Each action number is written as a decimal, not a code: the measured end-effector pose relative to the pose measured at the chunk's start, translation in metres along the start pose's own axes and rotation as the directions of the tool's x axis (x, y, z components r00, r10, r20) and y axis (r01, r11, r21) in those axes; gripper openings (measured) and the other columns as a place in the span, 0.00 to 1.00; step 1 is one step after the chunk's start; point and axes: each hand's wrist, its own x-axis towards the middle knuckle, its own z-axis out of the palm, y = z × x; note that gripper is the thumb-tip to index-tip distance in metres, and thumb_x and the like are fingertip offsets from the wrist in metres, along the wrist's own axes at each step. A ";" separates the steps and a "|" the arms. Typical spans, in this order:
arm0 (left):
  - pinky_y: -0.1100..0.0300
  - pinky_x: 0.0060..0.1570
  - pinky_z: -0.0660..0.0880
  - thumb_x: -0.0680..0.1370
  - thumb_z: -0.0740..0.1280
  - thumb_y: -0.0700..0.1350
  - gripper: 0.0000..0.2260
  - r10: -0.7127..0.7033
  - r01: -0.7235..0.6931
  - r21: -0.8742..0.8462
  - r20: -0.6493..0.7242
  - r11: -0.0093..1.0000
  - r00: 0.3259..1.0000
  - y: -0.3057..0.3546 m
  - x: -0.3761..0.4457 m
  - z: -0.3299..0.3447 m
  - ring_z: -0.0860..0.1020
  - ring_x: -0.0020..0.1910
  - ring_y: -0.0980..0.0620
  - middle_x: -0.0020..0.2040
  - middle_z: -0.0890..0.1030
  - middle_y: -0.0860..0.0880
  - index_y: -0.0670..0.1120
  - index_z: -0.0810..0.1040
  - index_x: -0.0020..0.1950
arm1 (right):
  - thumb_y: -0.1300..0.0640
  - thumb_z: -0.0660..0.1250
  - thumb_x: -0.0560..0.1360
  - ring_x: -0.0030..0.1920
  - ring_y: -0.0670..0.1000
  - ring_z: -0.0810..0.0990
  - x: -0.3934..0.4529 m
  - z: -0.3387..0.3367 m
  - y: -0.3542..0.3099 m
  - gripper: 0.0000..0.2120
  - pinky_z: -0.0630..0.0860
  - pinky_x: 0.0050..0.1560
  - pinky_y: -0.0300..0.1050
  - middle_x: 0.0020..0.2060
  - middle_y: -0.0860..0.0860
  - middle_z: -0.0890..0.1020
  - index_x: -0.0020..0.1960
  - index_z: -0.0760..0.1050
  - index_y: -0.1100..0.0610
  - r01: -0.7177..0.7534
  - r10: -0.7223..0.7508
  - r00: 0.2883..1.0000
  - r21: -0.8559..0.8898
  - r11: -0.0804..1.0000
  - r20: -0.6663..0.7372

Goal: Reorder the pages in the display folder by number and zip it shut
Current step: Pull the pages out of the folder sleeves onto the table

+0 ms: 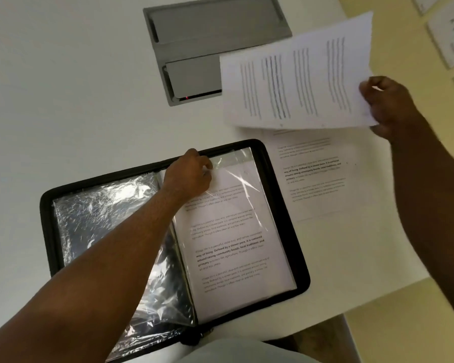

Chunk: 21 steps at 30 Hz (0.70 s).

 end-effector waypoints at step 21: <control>0.59 0.41 0.75 0.71 0.65 0.37 0.13 0.029 -0.040 -0.141 -0.075 0.989 0.997 0.023 0.006 0.010 0.75 0.37 0.54 0.38 0.78 0.52 0.48 0.84 0.51 | 0.59 0.65 0.79 0.61 0.60 0.74 0.116 0.045 -0.060 0.13 0.67 0.60 0.48 0.59 0.60 0.79 0.62 0.78 0.61 0.620 0.075 0.725 -0.696 0.362 0.685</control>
